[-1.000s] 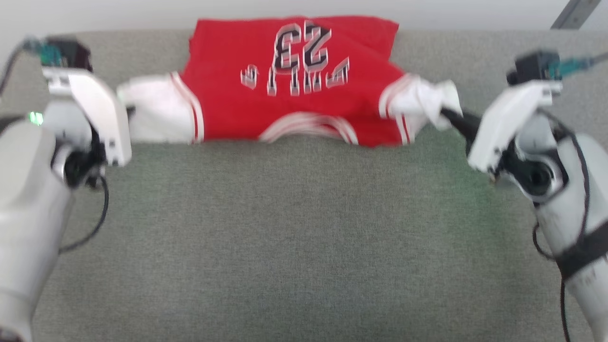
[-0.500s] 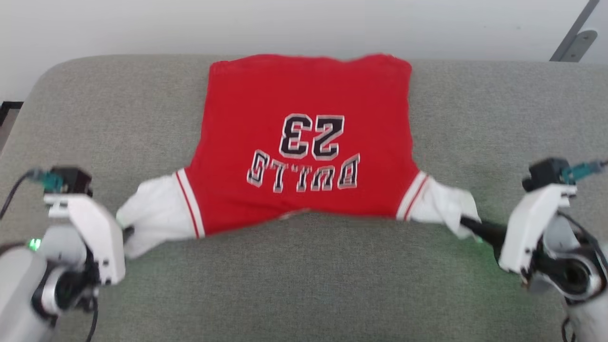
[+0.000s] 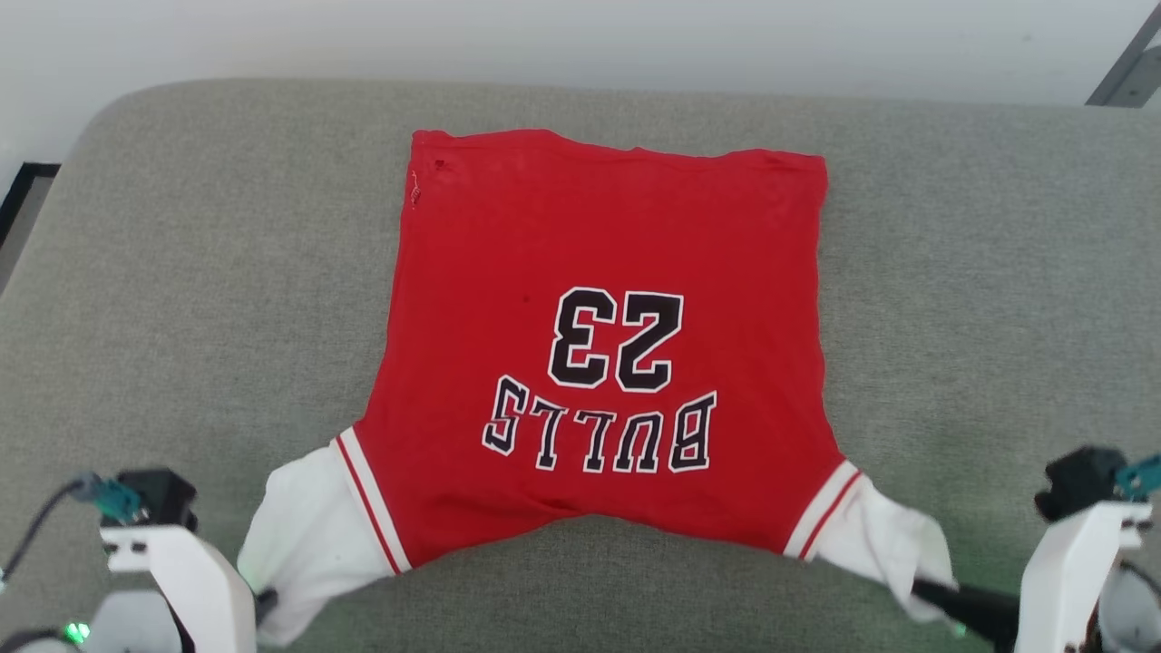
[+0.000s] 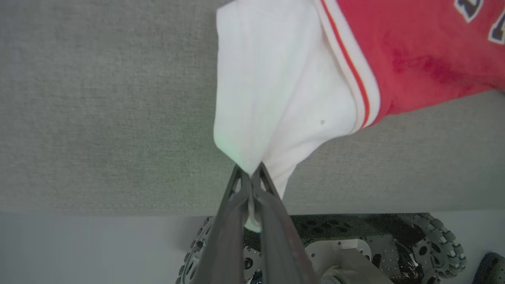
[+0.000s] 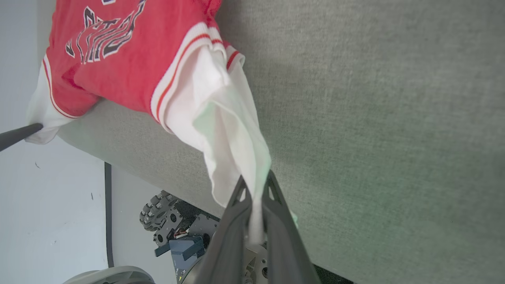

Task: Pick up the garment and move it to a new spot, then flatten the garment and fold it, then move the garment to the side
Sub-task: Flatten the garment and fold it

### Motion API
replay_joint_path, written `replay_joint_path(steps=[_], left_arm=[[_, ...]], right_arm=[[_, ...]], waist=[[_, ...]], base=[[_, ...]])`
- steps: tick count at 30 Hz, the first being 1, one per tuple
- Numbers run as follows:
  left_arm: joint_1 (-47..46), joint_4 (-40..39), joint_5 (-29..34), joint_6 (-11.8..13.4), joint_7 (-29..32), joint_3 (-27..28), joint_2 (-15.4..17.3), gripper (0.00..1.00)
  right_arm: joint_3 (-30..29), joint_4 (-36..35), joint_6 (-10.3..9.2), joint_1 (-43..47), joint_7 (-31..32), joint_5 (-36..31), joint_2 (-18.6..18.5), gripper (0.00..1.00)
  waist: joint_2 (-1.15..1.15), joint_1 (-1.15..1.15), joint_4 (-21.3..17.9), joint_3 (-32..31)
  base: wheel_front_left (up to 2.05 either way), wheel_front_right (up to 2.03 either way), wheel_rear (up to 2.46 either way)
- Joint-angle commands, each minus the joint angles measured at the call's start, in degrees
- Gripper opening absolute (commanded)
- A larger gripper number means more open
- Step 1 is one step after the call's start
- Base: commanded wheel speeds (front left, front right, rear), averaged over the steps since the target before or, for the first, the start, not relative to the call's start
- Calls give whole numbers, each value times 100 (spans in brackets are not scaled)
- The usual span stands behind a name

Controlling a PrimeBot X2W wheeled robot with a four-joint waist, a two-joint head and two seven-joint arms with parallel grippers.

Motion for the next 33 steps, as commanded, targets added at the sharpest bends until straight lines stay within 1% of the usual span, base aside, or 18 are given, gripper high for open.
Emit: replay_joint_path(steps=[1,2,3,5,7,9,11,12,13,14,15,16,17,21,26,30,33], left_arm=[[116,-35,-23,26,-20,-24,-16,0],[184,-39,-66,46,-85,-37,-109,0],[217,-6,-74,26,-100,-68,-138,0],[221,84,-44,-42,-169,-111,-228,0],[149,202,-76,-138,-271,-136,-390,0],[40,348,-14,-245,-380,-170,-495,0],[-69,507,43,-364,-499,-190,-627,0],[-107,580,74,-417,-547,-222,-673,0],[-143,660,77,-465,-582,-236,-726,0],[-188,710,104,-520,-621,-250,-760,0],[-231,756,138,-562,-667,-260,-788,0],[-231,756,138,-562,-667,-260,-788,0],[-275,800,148,-606,-712,-259,-833,0],[-374,915,197,-739,-861,-258,-917,0],[-466,968,230,-853,-956,-285,-996,0],[-597,987,255,-897,-991,-289,-1053,0],[-706,1000,312,-965,-1002,-333,-1119,0]], right_arm=[[-60,-112,-4,132,75,-60,132,0],[-113,-272,-3,259,163,-245,279,0],[-88,-321,-4,316,188,-329,330,0],[-20,-353,-4,363,65,-541,389,0],[78,-246,-4,342,-148,-767,406,0],[281,-72,-4,304,-410,-1035,278,0],[457,136,-4,220,-806,-1271,190,10],[602,259,-3,207,-940,-1369,118,9],[712,335,-4,191,-1077,-1465,45,31],[832,393,-4,156,-1213,-1533,-31,55],[936,458,-4,148,-1326,-1551,-48,89],[936,458,-4,148,-1326,-1551,-48,89],[1014,493,-4,144,-1406,-1577,-95,100],[1194,344,-6,62,-1571,-1699,-350,100],[1151,-246,-3,-51,-1617,-1711,-412,100],[915,-677,-3,-338,-1709,-1898,-198,100],[739,-721,-3,-783,-1915,-2077,44,100]], waist=[[0,0,19,40],[0,0,32,92],[0,0,32,115],[0,0,31,165],[0,0,27,204],[0,0,25,234],[0,0,21,259],[0,0,18,265],[0,0,12,268],[0,0,9,276],[0,0,1,282],[0,0,1,282],[0,0,-4,287],[0,0,-19,284],[0,0,-14,293],[0,0,31,357],[0,0,88,432]], base=[[0,0,0],[0,0,0],[0,0,0],[0,0,0],[0,0,0],[0,0,0],[0,0,0],[0,0,0],[0,0,0],[0,0,0],[0,0,0],[0,0,0],[0,0,0],[0,0,0],[0,0,0],[0,0,0],[0,0,0]])
